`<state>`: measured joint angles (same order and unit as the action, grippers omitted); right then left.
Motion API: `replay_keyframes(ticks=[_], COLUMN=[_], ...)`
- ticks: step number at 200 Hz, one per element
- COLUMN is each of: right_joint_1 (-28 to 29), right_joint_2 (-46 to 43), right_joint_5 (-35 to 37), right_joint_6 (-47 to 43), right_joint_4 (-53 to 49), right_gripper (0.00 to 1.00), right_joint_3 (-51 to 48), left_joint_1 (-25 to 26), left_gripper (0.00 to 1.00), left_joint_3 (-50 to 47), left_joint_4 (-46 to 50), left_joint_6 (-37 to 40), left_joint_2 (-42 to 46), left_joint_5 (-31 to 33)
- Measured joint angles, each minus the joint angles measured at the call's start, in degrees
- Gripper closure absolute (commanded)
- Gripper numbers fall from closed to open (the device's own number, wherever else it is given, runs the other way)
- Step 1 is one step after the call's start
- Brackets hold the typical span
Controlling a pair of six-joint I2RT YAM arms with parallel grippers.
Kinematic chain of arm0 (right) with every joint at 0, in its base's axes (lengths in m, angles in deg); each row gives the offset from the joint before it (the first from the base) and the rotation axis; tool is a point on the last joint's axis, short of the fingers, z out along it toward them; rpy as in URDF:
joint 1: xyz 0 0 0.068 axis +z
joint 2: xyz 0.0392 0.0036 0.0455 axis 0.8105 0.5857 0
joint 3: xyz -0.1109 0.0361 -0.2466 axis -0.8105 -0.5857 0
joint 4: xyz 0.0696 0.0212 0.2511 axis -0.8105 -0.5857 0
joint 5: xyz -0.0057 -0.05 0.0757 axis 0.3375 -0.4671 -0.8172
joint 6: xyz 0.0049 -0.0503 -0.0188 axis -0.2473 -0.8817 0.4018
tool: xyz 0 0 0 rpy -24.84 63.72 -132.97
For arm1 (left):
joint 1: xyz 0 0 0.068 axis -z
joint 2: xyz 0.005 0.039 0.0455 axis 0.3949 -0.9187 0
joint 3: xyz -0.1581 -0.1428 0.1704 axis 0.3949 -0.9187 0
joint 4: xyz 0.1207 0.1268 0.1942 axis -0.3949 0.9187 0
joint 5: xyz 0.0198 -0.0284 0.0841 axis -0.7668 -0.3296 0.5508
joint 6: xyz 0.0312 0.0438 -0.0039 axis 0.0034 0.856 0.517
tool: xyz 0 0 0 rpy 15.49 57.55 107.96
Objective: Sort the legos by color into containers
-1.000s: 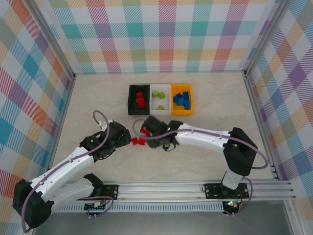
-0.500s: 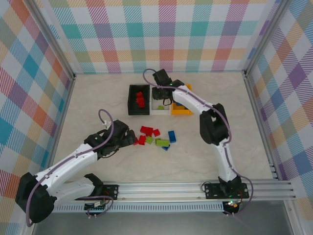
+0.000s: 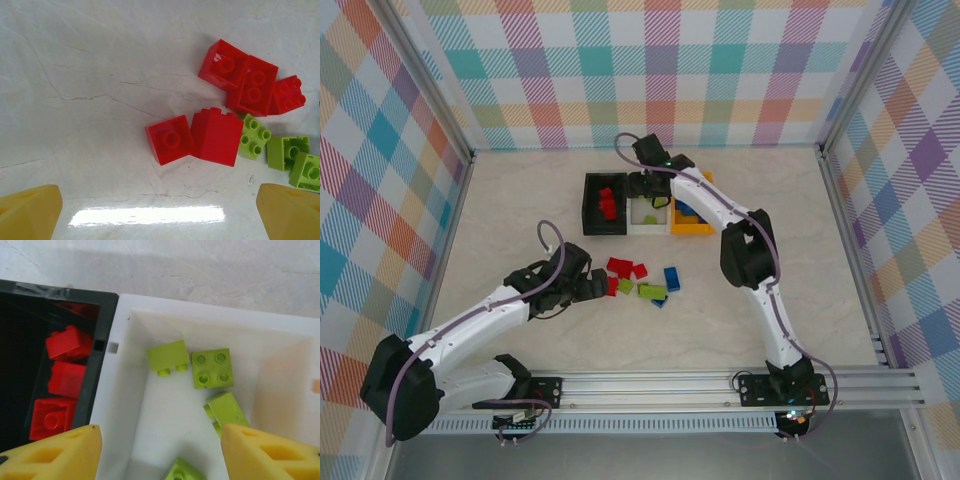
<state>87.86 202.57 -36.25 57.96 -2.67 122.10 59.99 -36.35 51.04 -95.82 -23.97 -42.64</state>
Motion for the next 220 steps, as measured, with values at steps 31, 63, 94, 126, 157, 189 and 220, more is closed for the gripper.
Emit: replay_keyframes(ticks=[31,63,94,126,157,189,220], right_joint_1=[0.0,0.5,1.5,1.8,1.8,1.8,1.8], right_joint_2=[-14.9,-31.8,-41.3,-44.6,-46.8,-49.7,-51.1], right_joint_5=[-1.3,-2.3,-2.4,-2.4,-1.6,-0.8,-0.3], right_joint_6=[1.1,2.4,4.0,5.5,6.2,6.6,6.7], right_joint_4=[5.0,11.2,15.2,16.1,16.3,16.9,17.9], right_gripper=[0.35,0.35,0.35,0.35,0.35,0.35,0.35], right_joint_3=[-16.4,-33.7,-47.4,-57.4,-61.1,-61.7,-62.3], left_joint_1=[1.0,1.4,1.4,2.9,5.1,7.2,7.9], left_gripper=[0.03,0.08,0.21,0.31,0.36,0.43,0.46], left_joint_3=[2.1,5.6,8.0,11.3,16.2,18.7,19.4], left_joint_4=[-0.6,-0.6,-0.8,0.5,1.4,2.9,4.0], left_joint_6=[1.0,1.9,3.2,5.0,6.3,7.2,7.2], left_joint_2=[-3.5,-10.8,-17.4,-20.9,-25.1,-29.9,-32.8], left_joint_5=[-1.7,-1.5,-1.4,0.6,3.1,6.1,8.3])
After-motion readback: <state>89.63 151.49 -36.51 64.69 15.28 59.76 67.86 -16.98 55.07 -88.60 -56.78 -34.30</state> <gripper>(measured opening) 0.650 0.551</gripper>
